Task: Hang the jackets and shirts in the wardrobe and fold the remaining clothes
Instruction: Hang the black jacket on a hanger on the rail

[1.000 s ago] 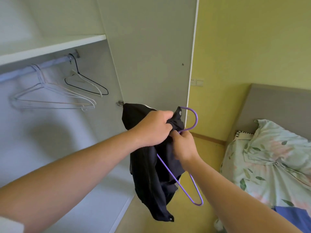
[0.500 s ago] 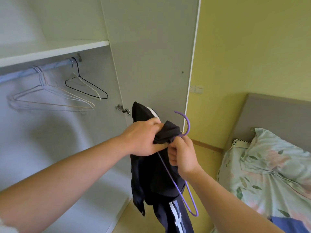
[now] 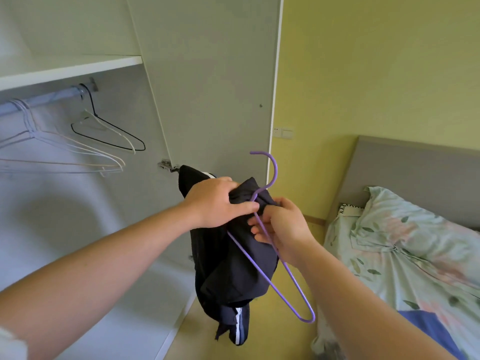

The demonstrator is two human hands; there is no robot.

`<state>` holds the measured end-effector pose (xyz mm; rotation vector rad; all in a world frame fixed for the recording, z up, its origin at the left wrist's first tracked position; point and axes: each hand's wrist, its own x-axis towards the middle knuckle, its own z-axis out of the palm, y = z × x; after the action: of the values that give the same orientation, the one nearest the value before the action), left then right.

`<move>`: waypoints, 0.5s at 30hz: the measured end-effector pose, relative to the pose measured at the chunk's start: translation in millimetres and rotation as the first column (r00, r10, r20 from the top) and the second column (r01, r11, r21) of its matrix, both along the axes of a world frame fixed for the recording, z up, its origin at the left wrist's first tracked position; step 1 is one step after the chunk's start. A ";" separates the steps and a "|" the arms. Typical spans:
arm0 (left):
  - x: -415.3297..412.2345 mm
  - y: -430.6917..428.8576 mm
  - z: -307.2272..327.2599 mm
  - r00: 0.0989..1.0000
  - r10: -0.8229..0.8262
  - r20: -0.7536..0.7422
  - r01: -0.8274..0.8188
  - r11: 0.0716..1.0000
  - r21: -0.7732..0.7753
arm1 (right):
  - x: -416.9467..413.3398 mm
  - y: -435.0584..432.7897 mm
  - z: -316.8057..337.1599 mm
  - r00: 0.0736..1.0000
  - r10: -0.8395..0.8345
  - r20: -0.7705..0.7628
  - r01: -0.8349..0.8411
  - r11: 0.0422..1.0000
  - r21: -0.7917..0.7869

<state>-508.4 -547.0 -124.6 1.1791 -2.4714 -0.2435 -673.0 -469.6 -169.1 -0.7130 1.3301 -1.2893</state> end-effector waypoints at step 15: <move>-4.8 -19.4 40.4 0.938 0.046 -0.342 -0.087 0.991 -0.103 | 5.3 33.9 -69.0 0.753 0.647 0.118 -0.562 0.539 0.628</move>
<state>-513.2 -566.5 -84.2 1.0689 -2.1125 -0.2556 -667.7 -435.7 -238.0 -0.6813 1.3285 -0.1781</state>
